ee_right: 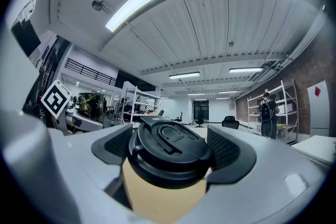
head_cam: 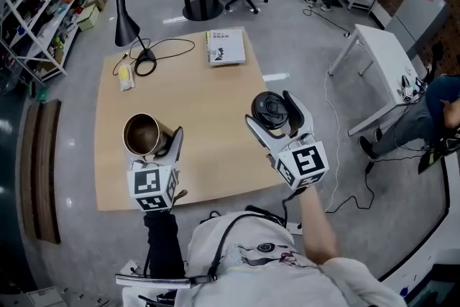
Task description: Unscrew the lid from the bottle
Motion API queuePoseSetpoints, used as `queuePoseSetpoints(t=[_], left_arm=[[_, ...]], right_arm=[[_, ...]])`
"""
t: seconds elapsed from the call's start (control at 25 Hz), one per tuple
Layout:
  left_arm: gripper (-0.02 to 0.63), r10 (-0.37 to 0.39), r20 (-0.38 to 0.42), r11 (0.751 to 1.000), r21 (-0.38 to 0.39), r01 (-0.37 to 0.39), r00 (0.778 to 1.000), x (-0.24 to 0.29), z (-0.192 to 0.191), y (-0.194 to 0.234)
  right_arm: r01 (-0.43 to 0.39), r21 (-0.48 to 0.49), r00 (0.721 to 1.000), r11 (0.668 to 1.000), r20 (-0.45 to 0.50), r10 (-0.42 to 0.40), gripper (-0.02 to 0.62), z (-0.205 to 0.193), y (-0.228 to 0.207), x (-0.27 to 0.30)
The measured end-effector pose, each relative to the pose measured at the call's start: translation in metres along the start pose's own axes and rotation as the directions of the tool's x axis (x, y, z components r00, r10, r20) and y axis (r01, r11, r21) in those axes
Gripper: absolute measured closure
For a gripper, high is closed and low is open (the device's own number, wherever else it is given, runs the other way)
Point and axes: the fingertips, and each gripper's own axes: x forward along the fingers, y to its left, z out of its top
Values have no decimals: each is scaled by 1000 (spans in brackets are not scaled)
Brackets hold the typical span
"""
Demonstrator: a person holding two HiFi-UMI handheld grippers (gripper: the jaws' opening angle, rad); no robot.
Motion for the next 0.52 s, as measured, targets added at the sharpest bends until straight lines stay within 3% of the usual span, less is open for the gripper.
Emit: queuePoseSetpoints(t=[0.52], left_arm=[[192,-14,-17,1000,9,14,1000,5,-2,-3]], right_arm=[[2,14,1000,1000,-8,-2,147,-2,-5,5]])
